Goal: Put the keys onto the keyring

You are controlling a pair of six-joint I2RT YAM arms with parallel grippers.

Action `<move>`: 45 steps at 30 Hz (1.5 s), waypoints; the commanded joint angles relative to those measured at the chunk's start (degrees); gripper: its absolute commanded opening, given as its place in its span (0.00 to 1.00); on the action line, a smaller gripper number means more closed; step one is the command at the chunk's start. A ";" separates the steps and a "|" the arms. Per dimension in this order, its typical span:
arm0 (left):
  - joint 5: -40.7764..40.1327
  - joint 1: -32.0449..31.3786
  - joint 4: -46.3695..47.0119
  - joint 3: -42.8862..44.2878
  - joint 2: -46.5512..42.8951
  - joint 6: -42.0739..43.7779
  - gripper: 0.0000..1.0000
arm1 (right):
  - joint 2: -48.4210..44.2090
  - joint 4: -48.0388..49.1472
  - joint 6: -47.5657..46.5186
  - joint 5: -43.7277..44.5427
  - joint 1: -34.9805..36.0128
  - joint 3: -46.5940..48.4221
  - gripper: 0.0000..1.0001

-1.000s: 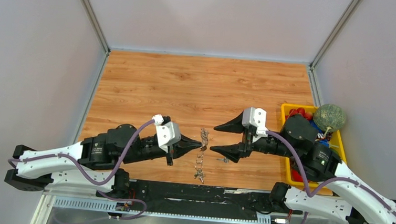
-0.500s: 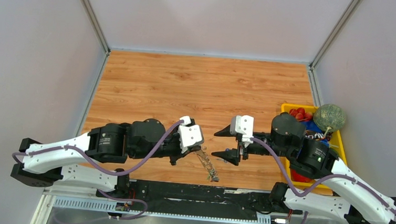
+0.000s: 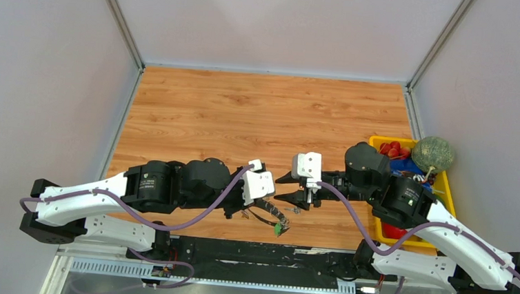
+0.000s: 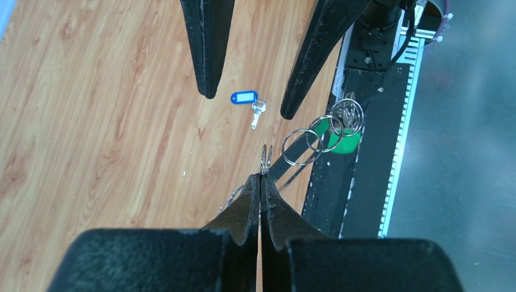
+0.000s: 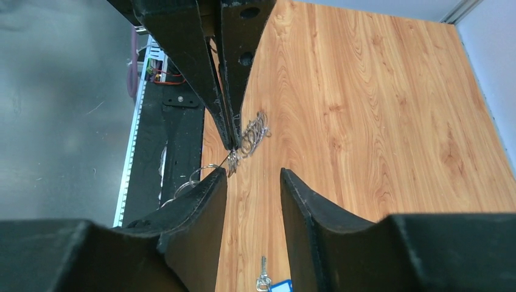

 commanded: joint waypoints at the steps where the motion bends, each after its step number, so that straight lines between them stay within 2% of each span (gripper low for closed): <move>1: 1.72 -0.13 1.54 2.88 -0.21 1.44 0.00 | -0.09 4.17 -0.83 -3.26 0.34 -0.28 0.42; 13: 2.10 -0.13 4.11 2.03 -1.44 1.68 0.00 | -0.92 11.48 0.68 -7.39 0.36 -5.87 0.43; 26: 3.15 -0.13 7.20 0.14 -3.79 1.34 0.00 | 0.31 13.45 0.42 -8.84 0.38 -6.23 0.39; 30: 3.85 -0.13 7.71 -0.29 -4.11 1.33 0.00 | 0.48 14.08 0.33 -9.06 0.46 -6.06 0.33; 34: 3.84 -0.14 7.97 -0.44 -4.25 1.54 0.00 | 0.91 14.15 0.20 -9.09 0.69 -5.75 0.22; 37: 3.87 -0.11 8.45 -0.87 -4.83 1.60 0.00 | 0.93 14.15 -0.09 -8.68 0.67 -5.72 0.01; 43: 3.96 -0.13 9.76 -1.91 -6.62 1.53 0.00 | -0.01 14.44 0.04 -8.42 0.74 -5.97 0.00; 45: 3.51 -0.12 11.17 -2.87 -7.93 1.47 0.03 | -0.54 15.18 1.11 -7.62 0.76 -6.06 0.00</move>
